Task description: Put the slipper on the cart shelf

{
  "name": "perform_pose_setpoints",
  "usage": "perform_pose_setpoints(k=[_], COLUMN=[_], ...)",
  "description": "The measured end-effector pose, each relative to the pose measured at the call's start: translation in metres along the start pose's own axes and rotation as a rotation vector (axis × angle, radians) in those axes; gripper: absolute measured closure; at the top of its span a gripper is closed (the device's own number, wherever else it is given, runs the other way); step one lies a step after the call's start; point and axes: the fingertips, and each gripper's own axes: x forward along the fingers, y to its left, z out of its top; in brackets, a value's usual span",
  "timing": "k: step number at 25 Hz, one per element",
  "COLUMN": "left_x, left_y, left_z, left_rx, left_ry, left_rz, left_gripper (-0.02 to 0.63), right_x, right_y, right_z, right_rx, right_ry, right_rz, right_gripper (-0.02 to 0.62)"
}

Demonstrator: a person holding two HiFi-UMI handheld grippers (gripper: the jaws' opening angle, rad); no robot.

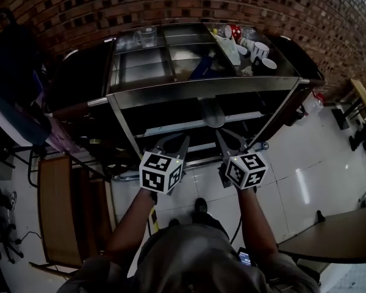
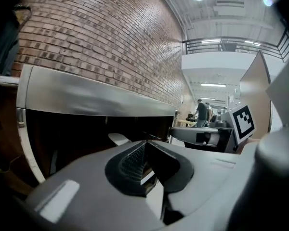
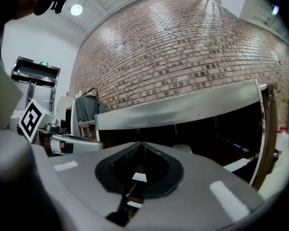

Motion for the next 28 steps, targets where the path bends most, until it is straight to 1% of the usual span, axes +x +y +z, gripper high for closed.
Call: perform_pose_setpoints(k=[4,6,15,28], left_x=[-0.011,-0.018,-0.037,-0.051], left_y=[-0.004,-0.004,-0.006,-0.007], left_z=[0.003,0.003,0.004,0.005], left_rx=[0.01,0.011,0.018,0.017], left_ry=[-0.012,-0.014,-0.021,-0.03], left_rz=[-0.02,-0.02,-0.018,-0.009], left_gripper=[0.598,0.598,0.598,0.598], right_x=[-0.01,-0.013,-0.019,-0.024], right_y=[0.021,0.03,0.055,0.074], right_z=[0.005,0.006,0.006,0.014], right_rx=[-0.08,-0.095,-0.09,-0.095], right_ry=[0.01,0.018,0.021,0.004], right_rz=[-0.013,-0.009,0.024,0.063], right_gripper=[0.595,0.595,0.595,0.595])
